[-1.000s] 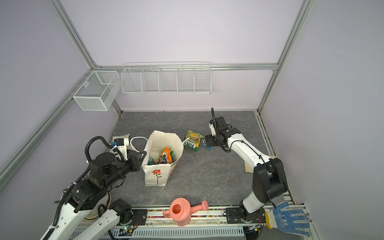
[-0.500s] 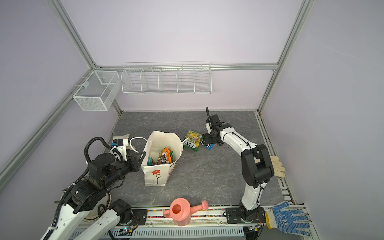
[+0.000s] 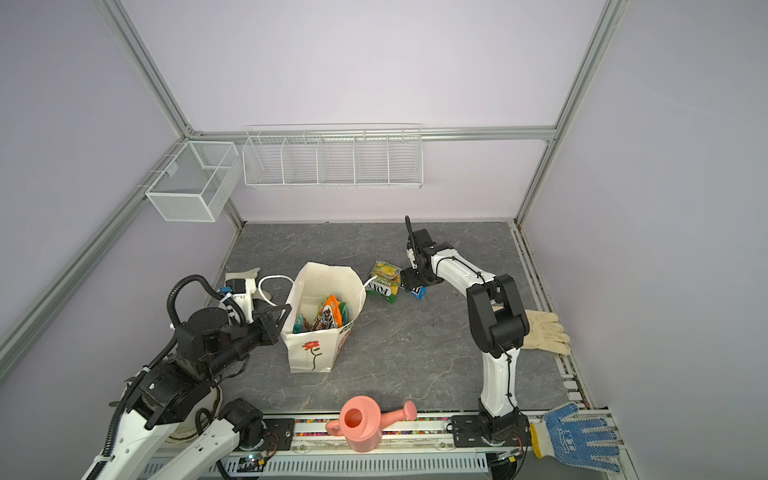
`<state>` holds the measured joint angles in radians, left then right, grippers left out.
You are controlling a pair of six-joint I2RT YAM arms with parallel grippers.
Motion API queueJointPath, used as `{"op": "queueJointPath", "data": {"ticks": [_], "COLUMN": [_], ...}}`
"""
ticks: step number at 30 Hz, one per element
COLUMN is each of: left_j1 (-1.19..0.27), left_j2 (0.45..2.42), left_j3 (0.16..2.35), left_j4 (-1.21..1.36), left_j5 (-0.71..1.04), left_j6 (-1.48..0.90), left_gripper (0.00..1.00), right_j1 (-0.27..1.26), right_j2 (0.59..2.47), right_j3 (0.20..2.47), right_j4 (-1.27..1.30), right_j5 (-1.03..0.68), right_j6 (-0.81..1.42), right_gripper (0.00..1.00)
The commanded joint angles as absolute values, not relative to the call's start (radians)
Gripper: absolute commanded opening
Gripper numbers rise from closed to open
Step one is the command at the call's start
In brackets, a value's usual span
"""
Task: Place the snacks into the paper bag
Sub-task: 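Lower the open right gripper over the blue M&M's bag, then close the right gripper on the end of the blue M&M's bag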
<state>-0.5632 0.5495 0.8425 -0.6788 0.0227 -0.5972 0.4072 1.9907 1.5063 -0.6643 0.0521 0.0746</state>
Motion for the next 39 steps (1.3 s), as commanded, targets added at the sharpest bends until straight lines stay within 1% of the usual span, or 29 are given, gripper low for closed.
{"op": "queueJointPath", "data": {"ticks": [1, 13, 22, 27, 32, 39], "left_j1": [-0.565, -0.565, -0.565, -0.565, -0.565, -0.565], "left_j2": [0.534, 0.53, 0.522, 0.517, 0.519, 0.52], "left_j3": [0.851, 0.848, 0.849, 0.848, 0.846, 0.839], "left_j4": [-0.655, -0.653, -0.663, -0.667, -0.667, -0.661], "left_j5": [0.011, 0.012, 0.009, 0.003, 0.004, 0.005], "left_j6": [-0.588, -0.59, -0.589, -0.589, -0.588, -0.588], "left_gripper": [0.0, 0.0, 0.0, 0.0, 0.0, 0.0], "right_j1": [0.401, 0.402, 0.402, 0.402, 0.401, 0.405], "right_j2": [2.008, 2.062, 2.123, 2.142, 2.138, 2.105], "right_j3": [1.515, 1.565, 1.613, 1.624, 1.607, 1.55], "right_j4": [-0.687, -0.71, -0.732, -0.73, -0.719, -0.694], "right_j5": [0.049, 0.054, 0.029, 0.019, -0.001, -0.026], "right_j6": [0.049, 0.024, 0.002, -0.005, -0.001, 0.016], "right_gripper": [0.87, 0.92, 0.92, 0.89, 0.84, 0.72]}}
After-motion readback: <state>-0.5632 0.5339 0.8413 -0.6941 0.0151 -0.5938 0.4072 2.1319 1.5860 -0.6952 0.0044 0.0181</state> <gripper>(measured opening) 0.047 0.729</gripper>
